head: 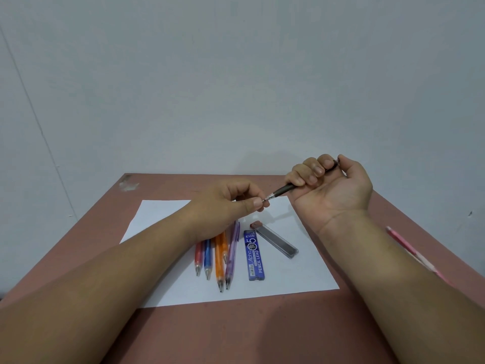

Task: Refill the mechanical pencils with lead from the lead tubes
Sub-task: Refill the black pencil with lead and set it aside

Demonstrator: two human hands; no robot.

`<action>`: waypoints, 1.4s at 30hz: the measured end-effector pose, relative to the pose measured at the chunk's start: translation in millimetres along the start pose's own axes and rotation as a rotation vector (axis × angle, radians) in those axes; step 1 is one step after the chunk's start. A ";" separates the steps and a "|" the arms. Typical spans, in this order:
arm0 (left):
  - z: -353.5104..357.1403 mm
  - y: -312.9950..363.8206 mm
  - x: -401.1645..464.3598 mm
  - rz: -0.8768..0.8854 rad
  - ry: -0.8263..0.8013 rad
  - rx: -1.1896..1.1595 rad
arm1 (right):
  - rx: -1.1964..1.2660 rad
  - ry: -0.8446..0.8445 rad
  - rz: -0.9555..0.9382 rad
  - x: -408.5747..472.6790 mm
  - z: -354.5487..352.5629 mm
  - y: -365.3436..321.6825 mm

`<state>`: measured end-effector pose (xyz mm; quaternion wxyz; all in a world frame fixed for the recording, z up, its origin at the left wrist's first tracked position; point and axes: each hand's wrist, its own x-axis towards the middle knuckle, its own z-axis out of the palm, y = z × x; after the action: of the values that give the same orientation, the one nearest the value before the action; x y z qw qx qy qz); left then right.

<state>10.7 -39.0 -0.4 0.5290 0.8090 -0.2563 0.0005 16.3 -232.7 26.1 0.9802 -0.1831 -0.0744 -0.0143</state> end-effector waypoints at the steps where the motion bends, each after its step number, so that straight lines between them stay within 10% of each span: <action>1: 0.1 -0.3 0.1 0.006 0.000 -0.004 | 0.002 0.000 -0.001 -0.2 0.0 0.0; 42: 0.9 2.0 0.9 0.010 0.029 -0.008 | -0.004 -0.005 -0.008 -0.8 0.4 -1.0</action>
<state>10.4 -40.7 1.2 0.5359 0.8055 -0.2524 0.0140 15.4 -233.5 26.7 0.9796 -0.1846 -0.0778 -0.0179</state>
